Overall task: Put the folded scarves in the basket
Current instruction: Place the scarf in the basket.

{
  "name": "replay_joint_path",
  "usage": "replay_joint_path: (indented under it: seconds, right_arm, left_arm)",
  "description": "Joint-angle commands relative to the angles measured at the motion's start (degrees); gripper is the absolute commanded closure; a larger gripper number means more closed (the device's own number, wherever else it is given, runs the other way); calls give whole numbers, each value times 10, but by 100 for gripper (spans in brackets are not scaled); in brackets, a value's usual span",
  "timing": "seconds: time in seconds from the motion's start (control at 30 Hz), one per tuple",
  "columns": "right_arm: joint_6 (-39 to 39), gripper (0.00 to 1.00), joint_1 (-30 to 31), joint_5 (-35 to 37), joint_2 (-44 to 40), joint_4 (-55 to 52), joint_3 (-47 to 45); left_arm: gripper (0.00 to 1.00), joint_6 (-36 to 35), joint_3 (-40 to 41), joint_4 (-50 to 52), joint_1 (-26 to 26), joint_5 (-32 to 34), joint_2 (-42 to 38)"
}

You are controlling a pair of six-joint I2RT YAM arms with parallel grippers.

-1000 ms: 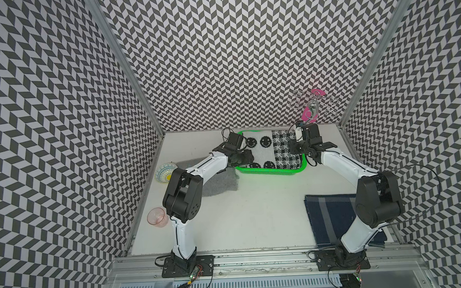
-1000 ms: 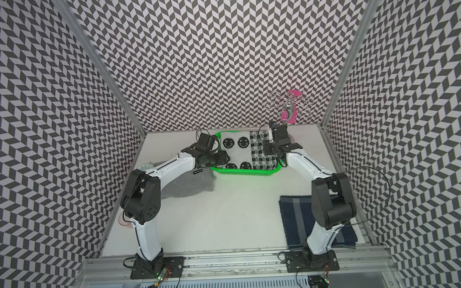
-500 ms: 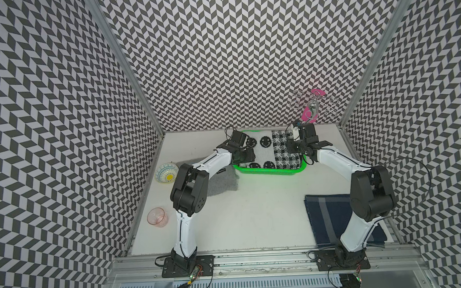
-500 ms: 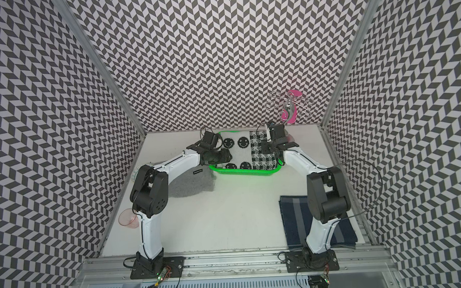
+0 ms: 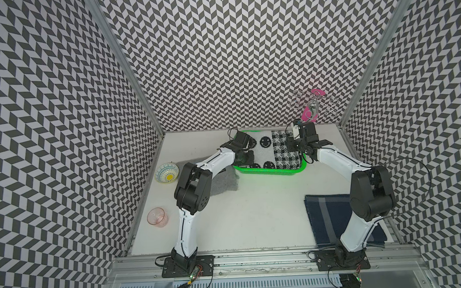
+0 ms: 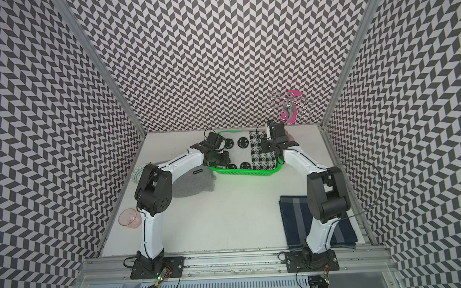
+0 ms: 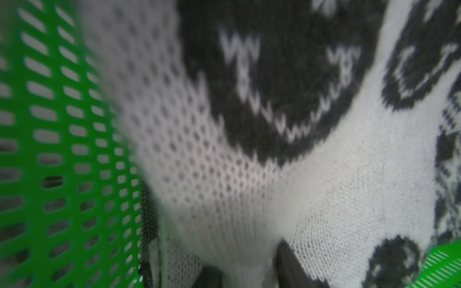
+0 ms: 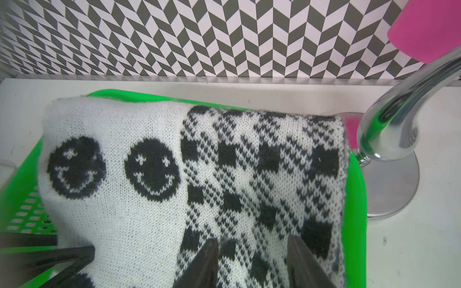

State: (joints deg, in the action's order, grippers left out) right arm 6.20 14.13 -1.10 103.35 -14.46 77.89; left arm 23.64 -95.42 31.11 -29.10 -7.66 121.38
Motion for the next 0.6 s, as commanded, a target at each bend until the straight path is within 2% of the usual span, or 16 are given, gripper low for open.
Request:
replay_joint_path:
  seconds: [0.0,0.03,0.4,0.57]
  right_arm:
    - [-3,52,4,7,16,24,10]
    - [-2,52,3,9,19,25,11]
    - [0,52,3,26,56,37,25]
    - [-2,52,4,30,65,38,16]
  left_arm:
    - [93,6,6,-1,6,-23,-3]
    - [100,7,3,-1,7,-29,-3]
    - [100,-9,-58,56,47,-68,-18]
    - [100,-9,-61,62,48,-71,-19]
